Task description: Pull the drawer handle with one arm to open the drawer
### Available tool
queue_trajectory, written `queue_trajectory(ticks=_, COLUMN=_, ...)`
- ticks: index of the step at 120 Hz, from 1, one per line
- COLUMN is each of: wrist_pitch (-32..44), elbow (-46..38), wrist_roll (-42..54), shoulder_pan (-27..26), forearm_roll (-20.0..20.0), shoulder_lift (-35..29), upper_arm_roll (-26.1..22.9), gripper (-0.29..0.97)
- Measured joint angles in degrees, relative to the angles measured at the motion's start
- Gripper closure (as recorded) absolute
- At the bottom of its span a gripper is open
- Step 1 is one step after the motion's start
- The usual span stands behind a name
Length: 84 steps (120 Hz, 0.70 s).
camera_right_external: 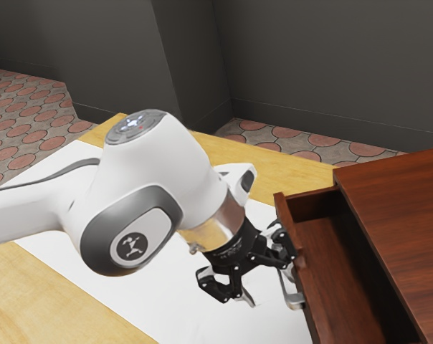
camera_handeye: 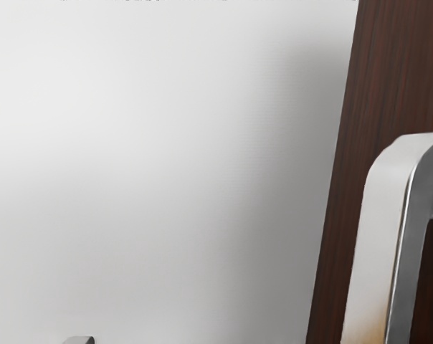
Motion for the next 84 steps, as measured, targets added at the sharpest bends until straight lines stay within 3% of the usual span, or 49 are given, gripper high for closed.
queue_trajectory(ticks=41, wrist_pitch=-0.1, elbow=-3.8, wrist_roll=0.0, shoulder_pan=0.8, forearm_roll=0.5, shoulder_lift=-4.3, upper_arm_roll=0.3, gripper=0.41)
queue_trajectory(ticks=84, wrist_pitch=-0.1, elbow=-5.6, wrist_roll=0.2, shoulder_pan=1.8, forearm_roll=1.3, shoulder_lift=-6.3, upper_arm_roll=0.5, gripper=0.45)
